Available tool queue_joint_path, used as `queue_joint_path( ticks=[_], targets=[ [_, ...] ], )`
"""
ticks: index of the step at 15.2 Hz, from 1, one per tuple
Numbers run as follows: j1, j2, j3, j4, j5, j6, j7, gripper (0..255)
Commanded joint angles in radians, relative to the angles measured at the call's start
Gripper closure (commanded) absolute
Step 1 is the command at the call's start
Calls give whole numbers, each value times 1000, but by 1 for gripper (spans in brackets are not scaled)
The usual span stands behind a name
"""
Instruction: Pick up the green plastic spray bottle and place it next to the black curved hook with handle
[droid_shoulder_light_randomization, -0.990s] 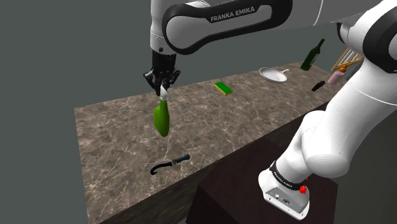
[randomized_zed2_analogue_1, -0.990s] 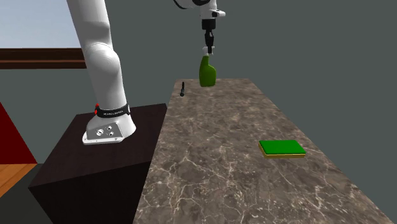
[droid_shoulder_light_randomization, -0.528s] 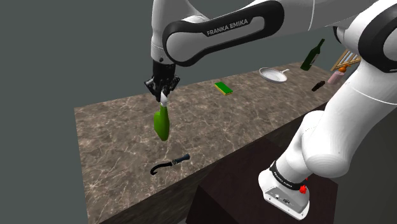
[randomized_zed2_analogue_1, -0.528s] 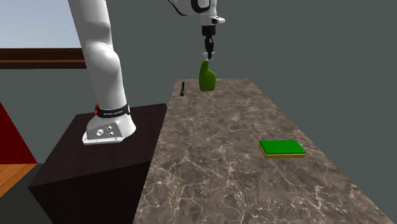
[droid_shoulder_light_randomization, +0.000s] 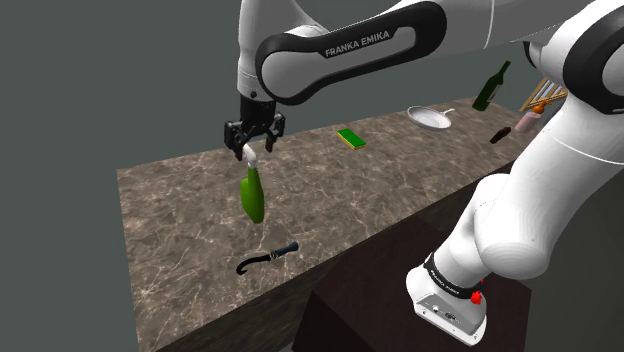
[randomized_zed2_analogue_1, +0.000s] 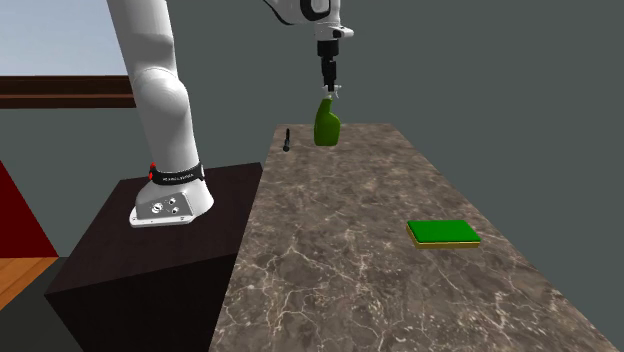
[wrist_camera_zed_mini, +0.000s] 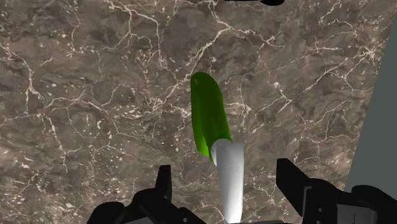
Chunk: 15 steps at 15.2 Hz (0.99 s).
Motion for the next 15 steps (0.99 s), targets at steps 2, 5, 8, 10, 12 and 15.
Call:
queue_joint_path(
  ticks=[2, 5, 8, 10, 12, 15],
  targets=[
    [0, 0, 0, 0, 0, 0, 0, 0],
    [-1, -25, 0, 39, 4, -63, -3, 0],
    [-1, -44, -1, 78, 7, -121, -5, 0],
    [-1, -44, -1, 78, 7, -121, -5, 0],
    [-1, -44, -1, 78, 7, -121, -5, 0],
    [-1, -44, -1, 78, 7, -121, -5, 0]
  ],
)
